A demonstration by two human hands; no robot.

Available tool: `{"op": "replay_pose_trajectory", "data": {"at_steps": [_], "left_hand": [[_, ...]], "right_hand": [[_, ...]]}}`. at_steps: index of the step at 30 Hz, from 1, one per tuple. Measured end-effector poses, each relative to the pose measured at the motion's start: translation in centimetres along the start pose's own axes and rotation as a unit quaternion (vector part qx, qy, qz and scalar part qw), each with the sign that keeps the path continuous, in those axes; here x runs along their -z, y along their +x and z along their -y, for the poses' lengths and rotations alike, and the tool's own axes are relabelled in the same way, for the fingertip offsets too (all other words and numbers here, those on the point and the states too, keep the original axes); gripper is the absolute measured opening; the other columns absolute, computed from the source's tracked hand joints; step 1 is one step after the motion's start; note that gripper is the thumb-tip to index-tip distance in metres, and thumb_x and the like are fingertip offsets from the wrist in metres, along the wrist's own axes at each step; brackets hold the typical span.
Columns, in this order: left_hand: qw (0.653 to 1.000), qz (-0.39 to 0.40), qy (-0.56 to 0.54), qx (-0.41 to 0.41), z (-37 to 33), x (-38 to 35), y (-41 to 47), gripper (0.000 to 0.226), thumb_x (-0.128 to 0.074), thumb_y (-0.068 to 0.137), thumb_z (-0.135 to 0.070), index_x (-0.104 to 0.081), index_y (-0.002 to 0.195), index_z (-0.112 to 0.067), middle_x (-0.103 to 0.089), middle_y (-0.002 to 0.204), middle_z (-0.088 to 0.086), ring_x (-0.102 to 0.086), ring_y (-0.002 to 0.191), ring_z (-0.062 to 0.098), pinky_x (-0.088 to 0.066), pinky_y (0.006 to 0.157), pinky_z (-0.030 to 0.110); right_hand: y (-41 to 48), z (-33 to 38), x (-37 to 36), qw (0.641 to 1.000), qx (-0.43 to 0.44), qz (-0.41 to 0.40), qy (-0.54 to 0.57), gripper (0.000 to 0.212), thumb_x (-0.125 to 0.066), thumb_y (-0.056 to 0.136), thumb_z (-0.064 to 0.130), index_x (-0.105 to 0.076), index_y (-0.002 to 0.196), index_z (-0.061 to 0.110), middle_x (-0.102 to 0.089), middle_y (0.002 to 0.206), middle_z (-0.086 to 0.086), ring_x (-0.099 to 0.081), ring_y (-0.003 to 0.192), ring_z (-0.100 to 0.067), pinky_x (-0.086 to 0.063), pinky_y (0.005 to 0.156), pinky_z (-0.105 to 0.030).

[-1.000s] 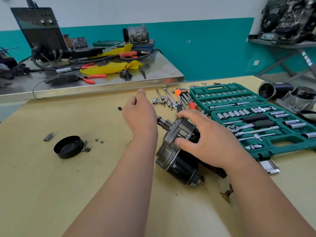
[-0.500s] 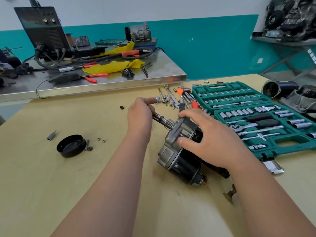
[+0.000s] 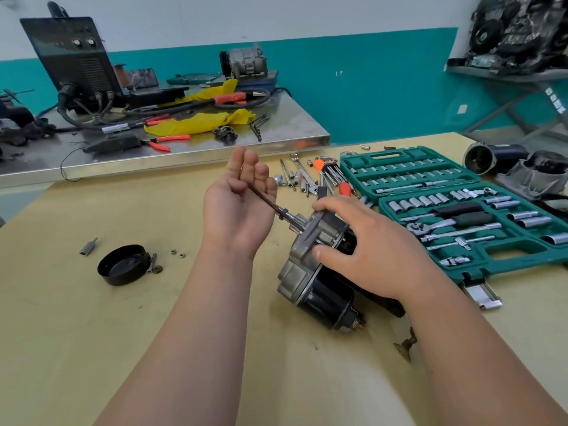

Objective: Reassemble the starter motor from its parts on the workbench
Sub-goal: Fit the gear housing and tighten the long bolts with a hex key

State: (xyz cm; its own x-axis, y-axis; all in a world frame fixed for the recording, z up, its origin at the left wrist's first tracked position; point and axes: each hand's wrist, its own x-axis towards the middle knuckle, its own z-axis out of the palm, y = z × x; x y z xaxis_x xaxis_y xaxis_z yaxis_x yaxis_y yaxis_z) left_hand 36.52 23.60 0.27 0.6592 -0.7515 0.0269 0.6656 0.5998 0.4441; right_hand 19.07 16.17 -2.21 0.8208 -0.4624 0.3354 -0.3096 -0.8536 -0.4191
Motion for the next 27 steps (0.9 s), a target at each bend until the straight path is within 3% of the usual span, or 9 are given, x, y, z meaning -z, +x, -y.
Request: {"op": "replay_pose_trajectory", "data": {"at_steps": [3,5,8,10,15,17,20,23,27], "left_hand": [[0.987,0.122,-0.098,0.045,-0.1,1.0,-0.2,0.046,-0.032,0.066,0.000,-0.071,0.086,-0.014,-0.073,0.085,-0.003,-0.071,0.077,0.015,-0.054,0.073,0.029],[0.983,0.125,-0.119,0.061,0.1,1.3,-0.2,0.040,-0.033,0.071,-0.004,-0.070,0.084,-0.010,-0.074,0.087,0.001,-0.072,0.079,0.019,-0.057,0.072,0.033],[0.992,0.036,-0.092,0.077,0.4,0.8,-0.5,0.022,-0.035,0.086,-0.008,-0.056,0.079,-0.012,-0.067,0.075,0.007,-0.066,0.059,0.021,-0.057,0.060,0.029],[0.993,-0.045,-0.090,0.063,0.6,0.6,-0.7,0.026,-0.033,0.099,-0.012,-0.048,0.078,-0.011,-0.058,0.062,0.007,-0.058,0.050,0.018,-0.054,0.054,0.026],[0.979,-0.141,-0.145,0.040,1.5,-0.1,-1.4,0.024,-0.050,0.102,-0.024,-0.051,0.085,-0.007,-0.059,0.060,0.004,-0.061,0.049,0.012,-0.059,0.057,0.029],[0.979,-0.171,-0.095,0.053,1.6,-0.3,-1.4,0.026,-0.052,0.101,-0.031,-0.053,0.084,-0.011,-0.058,0.058,-0.003,-0.059,0.042,0.008,-0.056,0.053,0.026],[0.975,-0.214,-0.010,0.059,1.3,-0.5,-1.1,0.036,-0.036,0.107,-0.029,-0.049,0.080,-0.009,-0.049,0.047,-0.004,-0.043,0.031,0.010,-0.045,0.040,0.016],[0.967,-0.218,0.111,0.069,0.8,-1.1,-0.7,0.036,-0.025,0.107,-0.026,-0.047,0.086,-0.006,-0.037,0.041,-0.003,-0.030,0.029,0.011,-0.036,0.038,0.014],[0.908,-0.173,0.377,0.066,-0.2,-1.2,-0.4,0.038,-0.032,0.106,-0.026,-0.057,0.088,-0.003,-0.045,0.042,-0.001,-0.047,0.046,0.016,-0.050,0.042,0.024]], "right_hand": [[0.0,0.0,0.0,1.000,-0.001,-0.003,0.003,0.058,-0.038,0.070,0.072,-0.027,0.125,0.061,-0.029,0.130,0.040,-0.044,0.085,0.020,-0.032,0.059,-0.012],[-0.1,-0.1,-0.1,1.000,-0.003,-0.005,0.005,0.058,-0.039,0.070,0.072,-0.027,0.126,0.062,-0.030,0.131,0.040,-0.044,0.085,0.019,-0.033,0.060,-0.012],[0.0,-0.1,0.0,1.000,-0.003,-0.006,0.006,0.058,-0.038,0.070,0.072,-0.027,0.126,0.061,-0.030,0.131,0.041,-0.044,0.085,0.017,-0.032,0.060,-0.012],[0.0,-0.1,0.0,1.000,-0.002,-0.004,0.003,0.058,-0.037,0.070,0.073,-0.026,0.125,0.062,-0.028,0.130,0.042,-0.046,0.085,0.010,-0.031,0.060,-0.011],[-0.1,0.0,0.0,1.000,0.003,-0.005,0.001,0.057,-0.036,0.070,0.072,-0.026,0.125,0.062,-0.025,0.131,0.042,-0.047,0.092,0.005,-0.035,0.060,-0.014],[-0.1,0.0,0.0,1.000,0.002,-0.006,0.004,0.058,-0.036,0.069,0.072,-0.027,0.125,0.061,-0.025,0.131,0.042,-0.047,0.092,0.006,-0.035,0.060,-0.014],[-0.1,0.0,0.0,1.000,0.005,-0.005,0.002,0.057,-0.036,0.070,0.072,-0.027,0.126,0.061,-0.022,0.133,0.041,-0.046,0.092,0.006,-0.035,0.060,-0.013],[0.0,0.0,0.0,1.000,0.007,-0.004,-0.001,0.058,-0.035,0.070,0.073,-0.026,0.126,0.061,-0.020,0.133,0.042,-0.045,0.093,0.006,-0.033,0.060,-0.013],[0.0,0.1,0.1,1.000,0.005,-0.004,0.000,0.059,-0.035,0.069,0.073,-0.026,0.126,0.061,-0.020,0.133,0.041,-0.046,0.093,0.005,-0.034,0.060,-0.013]]}}
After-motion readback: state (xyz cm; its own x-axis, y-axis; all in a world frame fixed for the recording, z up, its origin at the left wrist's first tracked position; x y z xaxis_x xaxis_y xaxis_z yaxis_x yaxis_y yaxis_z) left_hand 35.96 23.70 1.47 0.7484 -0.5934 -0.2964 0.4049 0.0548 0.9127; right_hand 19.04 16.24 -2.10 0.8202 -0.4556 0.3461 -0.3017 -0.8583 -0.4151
